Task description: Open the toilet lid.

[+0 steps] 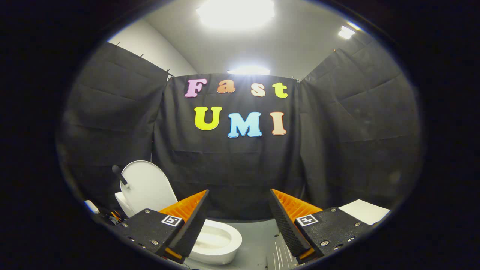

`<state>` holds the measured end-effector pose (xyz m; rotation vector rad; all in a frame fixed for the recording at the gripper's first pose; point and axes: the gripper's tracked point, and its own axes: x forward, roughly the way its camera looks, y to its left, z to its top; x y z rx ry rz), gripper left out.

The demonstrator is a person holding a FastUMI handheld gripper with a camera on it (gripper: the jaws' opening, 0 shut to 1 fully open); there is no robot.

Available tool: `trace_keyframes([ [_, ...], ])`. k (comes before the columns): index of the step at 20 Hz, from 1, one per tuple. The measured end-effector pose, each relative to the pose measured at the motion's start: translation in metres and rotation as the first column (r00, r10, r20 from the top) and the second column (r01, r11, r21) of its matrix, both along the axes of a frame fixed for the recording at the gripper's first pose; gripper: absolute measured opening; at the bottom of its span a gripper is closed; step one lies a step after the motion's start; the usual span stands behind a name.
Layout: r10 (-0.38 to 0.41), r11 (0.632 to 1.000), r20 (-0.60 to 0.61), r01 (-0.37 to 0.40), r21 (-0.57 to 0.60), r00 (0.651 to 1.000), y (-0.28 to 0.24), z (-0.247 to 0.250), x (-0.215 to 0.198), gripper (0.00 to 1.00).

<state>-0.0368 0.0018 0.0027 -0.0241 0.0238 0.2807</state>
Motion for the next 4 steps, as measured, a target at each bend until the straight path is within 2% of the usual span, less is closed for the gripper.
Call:
trace_keyframes([
  [4, -0.006, 1.000, -0.016, 0.006, 0.013, 1.000, -0.0035, -0.0064, 0.0021, 0.95],
])
